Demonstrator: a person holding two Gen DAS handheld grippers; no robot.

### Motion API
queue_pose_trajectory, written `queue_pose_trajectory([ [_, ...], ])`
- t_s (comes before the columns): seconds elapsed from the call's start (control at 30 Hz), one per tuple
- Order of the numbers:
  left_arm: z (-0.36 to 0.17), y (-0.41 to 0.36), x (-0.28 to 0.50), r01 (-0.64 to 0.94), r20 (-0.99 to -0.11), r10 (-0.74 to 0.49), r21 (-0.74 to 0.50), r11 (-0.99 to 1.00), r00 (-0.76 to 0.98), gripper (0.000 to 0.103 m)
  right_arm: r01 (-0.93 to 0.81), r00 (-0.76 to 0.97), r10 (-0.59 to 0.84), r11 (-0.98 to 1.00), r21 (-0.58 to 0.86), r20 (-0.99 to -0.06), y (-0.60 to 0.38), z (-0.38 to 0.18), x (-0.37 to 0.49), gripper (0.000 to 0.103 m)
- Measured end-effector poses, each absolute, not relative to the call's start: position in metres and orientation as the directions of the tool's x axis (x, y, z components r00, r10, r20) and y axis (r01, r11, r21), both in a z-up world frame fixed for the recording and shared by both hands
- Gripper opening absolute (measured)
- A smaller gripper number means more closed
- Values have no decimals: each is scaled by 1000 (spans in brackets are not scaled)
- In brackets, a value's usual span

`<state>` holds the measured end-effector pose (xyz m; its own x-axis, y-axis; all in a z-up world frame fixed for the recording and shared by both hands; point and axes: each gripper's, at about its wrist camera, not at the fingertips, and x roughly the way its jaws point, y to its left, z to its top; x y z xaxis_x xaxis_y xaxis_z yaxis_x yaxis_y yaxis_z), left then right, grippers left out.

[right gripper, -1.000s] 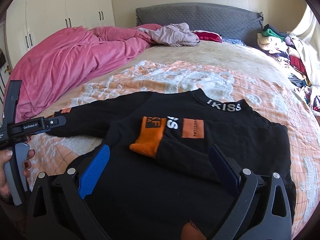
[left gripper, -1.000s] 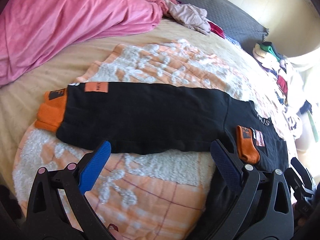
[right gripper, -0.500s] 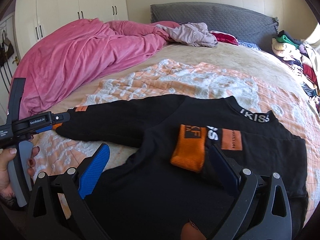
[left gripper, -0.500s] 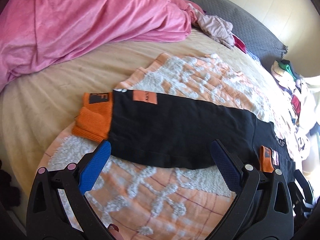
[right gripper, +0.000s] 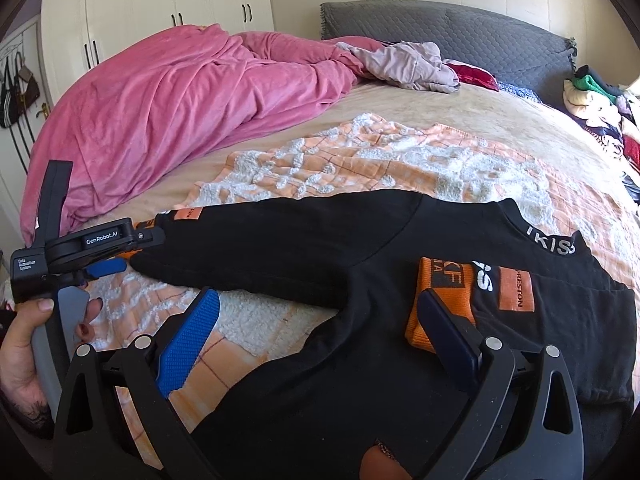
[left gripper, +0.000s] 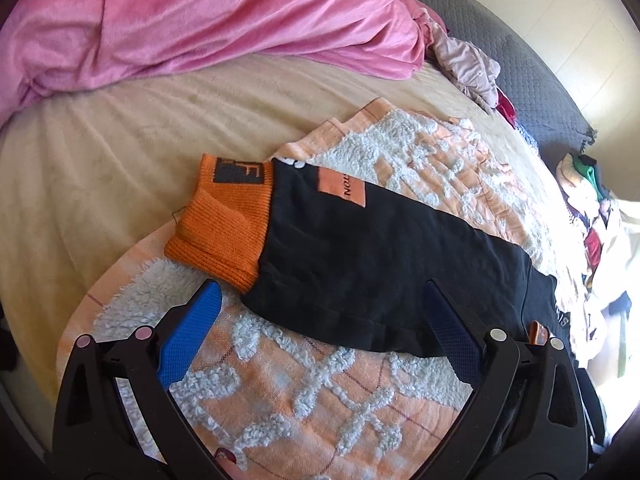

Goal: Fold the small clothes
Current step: 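Close the left tool on the other sleeve's orange cuff, then lift the sleeve with the left tool and fold it across the shirt body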

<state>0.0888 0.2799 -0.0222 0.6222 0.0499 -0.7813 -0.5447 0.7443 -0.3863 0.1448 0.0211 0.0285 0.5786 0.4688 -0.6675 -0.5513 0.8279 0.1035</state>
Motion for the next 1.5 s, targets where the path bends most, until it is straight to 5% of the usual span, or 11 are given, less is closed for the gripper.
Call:
queue_pose_trajectory([
  [0.23, -32, 288, 98, -560, -772, 54, -409, 720, 634, 93, -545, 588, 454, 834, 87, -670, 13, 31, 144, 98],
  [0.3, -34, 291, 100, -570, -761, 64, -423, 704, 645, 85, -540, 591, 453, 837, 91, -667, 9, 31, 145, 98],
  [0.47, -41, 299, 99, -598, -724, 97, -477, 644, 683, 25, -514, 594, 451, 850, 117, -666, -3, 26, 144, 98],
  [0.53, -40, 301, 95, -578, -698, 78, -519, 630, 712, 10, -505, 590, 450, 853, 128, -670, -7, 23, 142, 98],
  [1.03, 19, 257, 83, -244, -469, -98, -613, 752, 878, 9, -346, 643, 399, 913, 216, -654, -47, 13, 134, 98],
  [1.5, 44, 223, 85, -33, -344, -257, -653, 757, 903, 9, -213, 688, 350, 935, 284, -636, -94, 18, 129, 98],
])
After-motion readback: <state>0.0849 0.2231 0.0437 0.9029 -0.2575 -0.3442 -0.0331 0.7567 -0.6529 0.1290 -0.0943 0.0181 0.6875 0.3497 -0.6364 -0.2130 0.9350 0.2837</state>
